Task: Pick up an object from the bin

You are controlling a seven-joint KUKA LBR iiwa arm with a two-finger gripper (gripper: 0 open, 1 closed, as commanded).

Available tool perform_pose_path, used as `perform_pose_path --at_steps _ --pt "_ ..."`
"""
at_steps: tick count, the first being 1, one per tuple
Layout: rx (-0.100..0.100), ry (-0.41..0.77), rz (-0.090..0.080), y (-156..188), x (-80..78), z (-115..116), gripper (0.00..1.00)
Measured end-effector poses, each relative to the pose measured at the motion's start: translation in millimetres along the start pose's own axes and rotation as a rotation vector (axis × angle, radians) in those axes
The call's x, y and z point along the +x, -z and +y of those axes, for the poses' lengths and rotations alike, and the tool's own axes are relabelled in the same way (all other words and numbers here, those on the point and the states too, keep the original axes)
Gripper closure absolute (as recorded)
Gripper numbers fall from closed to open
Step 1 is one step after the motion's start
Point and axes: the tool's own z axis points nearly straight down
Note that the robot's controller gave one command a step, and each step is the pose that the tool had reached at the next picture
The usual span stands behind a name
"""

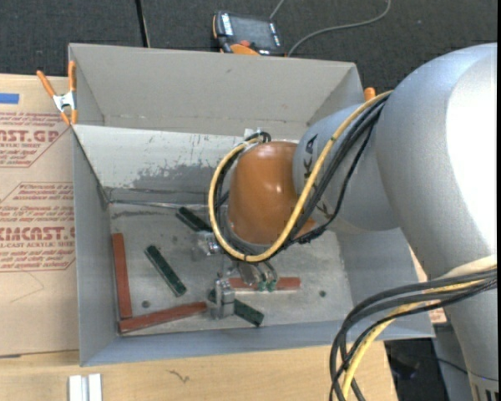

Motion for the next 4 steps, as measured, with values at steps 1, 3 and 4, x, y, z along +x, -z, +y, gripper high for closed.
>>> perform_pose_path --at_steps 1,3,4 --pt "0.001 0.412 -0.004 1.5 -15.0 -73.3 0.00" --pt "-0.003 0.415 -0.004 1.4 -14.9 -69.9 0.00" --pt "-0.003 0.415 -0.004 1.5 -15.0 -69.8 1.00"
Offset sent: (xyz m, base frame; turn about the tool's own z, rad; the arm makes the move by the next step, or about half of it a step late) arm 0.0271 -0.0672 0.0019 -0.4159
